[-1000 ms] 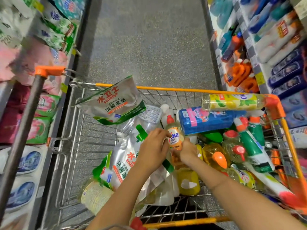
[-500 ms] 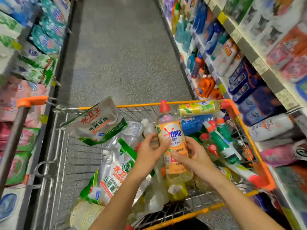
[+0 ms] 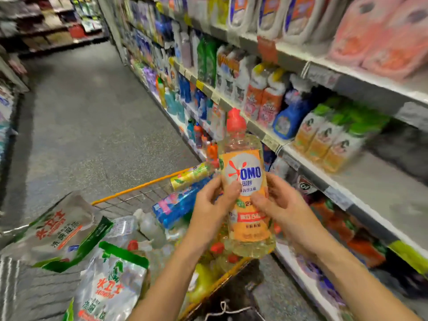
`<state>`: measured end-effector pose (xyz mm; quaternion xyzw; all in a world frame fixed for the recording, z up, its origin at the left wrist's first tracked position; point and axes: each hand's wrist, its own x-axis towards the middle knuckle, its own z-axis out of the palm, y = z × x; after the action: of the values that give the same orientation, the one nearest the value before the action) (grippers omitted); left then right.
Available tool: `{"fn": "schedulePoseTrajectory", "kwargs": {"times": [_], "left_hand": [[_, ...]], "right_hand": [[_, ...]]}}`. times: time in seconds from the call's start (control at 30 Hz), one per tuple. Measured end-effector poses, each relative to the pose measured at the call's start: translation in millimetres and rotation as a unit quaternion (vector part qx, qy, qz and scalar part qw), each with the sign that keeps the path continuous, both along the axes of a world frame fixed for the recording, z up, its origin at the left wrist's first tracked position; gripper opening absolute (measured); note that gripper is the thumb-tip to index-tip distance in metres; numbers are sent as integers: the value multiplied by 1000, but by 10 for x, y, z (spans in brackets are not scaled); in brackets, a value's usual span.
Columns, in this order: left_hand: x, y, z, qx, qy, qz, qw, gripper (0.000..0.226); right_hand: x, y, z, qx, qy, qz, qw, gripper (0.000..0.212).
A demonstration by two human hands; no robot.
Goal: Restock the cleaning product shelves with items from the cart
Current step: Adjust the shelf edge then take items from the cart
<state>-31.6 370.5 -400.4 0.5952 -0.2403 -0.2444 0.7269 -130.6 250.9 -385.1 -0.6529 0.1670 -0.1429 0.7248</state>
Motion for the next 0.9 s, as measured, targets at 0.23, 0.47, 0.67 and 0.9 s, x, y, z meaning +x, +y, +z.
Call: {"fn": "schedulePoseTrajectory", "kwargs": {"times": [0.23, 0.47, 0.67, 0.9], "left_hand": [[-986, -923, 417, -21, -98, -152, 983, 62], [-1956, -1684, 759, -41, -132, -340, 930, 66], [-2578, -2219, 976, -84, -152, -392, 903, 26], [-2990, -3049, 1174, -149, -311, -337, 876, 50]], "right_hand": [[-1355, -455, 469, -38, -47, -167, 984, 45], [-2540, -731, 738, -97, -81, -341, 932, 47], [-3288, -913, 965, -114, -140, -449, 875, 57], [-3911, -1419, 1281, -207, -177, -590, 760, 65]]}}
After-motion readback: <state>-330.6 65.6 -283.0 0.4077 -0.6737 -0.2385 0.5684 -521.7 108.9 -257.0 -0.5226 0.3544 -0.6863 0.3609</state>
